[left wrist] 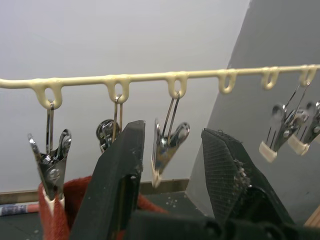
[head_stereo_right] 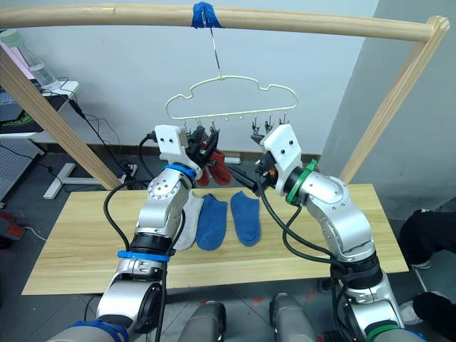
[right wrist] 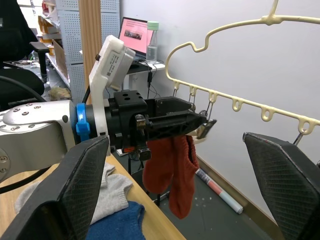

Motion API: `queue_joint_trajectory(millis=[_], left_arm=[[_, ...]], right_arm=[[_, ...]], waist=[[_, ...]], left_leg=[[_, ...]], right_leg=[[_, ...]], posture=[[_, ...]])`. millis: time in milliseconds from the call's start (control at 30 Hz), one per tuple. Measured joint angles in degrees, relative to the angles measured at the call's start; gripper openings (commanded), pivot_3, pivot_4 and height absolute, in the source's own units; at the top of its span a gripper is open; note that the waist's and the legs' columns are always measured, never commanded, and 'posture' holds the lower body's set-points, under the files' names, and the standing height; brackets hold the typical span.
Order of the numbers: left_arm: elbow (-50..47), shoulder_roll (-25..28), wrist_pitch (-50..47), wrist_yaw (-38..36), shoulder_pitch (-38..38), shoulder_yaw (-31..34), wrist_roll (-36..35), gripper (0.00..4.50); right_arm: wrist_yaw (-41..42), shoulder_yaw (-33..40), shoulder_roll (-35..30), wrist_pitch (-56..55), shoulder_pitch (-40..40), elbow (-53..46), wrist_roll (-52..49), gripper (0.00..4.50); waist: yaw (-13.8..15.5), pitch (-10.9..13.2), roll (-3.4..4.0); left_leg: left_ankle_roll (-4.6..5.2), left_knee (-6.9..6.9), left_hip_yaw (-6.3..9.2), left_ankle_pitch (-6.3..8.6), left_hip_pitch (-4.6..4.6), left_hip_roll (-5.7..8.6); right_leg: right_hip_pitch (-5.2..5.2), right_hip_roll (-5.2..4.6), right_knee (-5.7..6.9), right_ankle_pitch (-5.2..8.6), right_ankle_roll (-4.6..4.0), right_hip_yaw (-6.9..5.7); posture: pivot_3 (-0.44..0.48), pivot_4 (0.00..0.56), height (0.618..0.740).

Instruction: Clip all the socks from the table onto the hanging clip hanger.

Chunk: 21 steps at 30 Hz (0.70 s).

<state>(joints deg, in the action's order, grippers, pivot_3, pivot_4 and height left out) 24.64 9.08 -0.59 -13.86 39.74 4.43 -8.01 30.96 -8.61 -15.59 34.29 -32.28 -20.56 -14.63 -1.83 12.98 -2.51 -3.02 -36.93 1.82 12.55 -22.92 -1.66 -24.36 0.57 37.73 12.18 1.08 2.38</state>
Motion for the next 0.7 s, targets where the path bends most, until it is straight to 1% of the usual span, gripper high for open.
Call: queue_joint_trajectory(millis=[500, 700], left_arm=[[7.9, -0.4, 2.9, -0.2, 4.7, 0.3, 0.4, 1.99], [10.5, -0.4, 5.1, 1.0, 6.0, 0.4, 1.3, 1.99]], right_arm=[[0.0, 0.0, 0.0, -0.1, -1.0, 0.0, 0.0, 4.5], [0.1, 0.0, 0.0, -0.2, -1.1, 0.0, 0.0, 4.5]], waist=[[0.0, 0.0, 0.0], [0.0, 0.0, 0.0]], left_leg=[[0.0, 0.01, -0.01, 0.0, -0.01, 0.0], [0.0, 0.01, -0.01, 0.0, -0.01, 0.0]], right_leg=[[0.0, 0.0, -0.01, 0.0, 0.0, 0.0], [0.0, 0.0, -0.02, 0.0, 0.0, 0.0]], posture=[[-0.045, 0.159, 0.74], [-0.045, 0.158, 0.74]])
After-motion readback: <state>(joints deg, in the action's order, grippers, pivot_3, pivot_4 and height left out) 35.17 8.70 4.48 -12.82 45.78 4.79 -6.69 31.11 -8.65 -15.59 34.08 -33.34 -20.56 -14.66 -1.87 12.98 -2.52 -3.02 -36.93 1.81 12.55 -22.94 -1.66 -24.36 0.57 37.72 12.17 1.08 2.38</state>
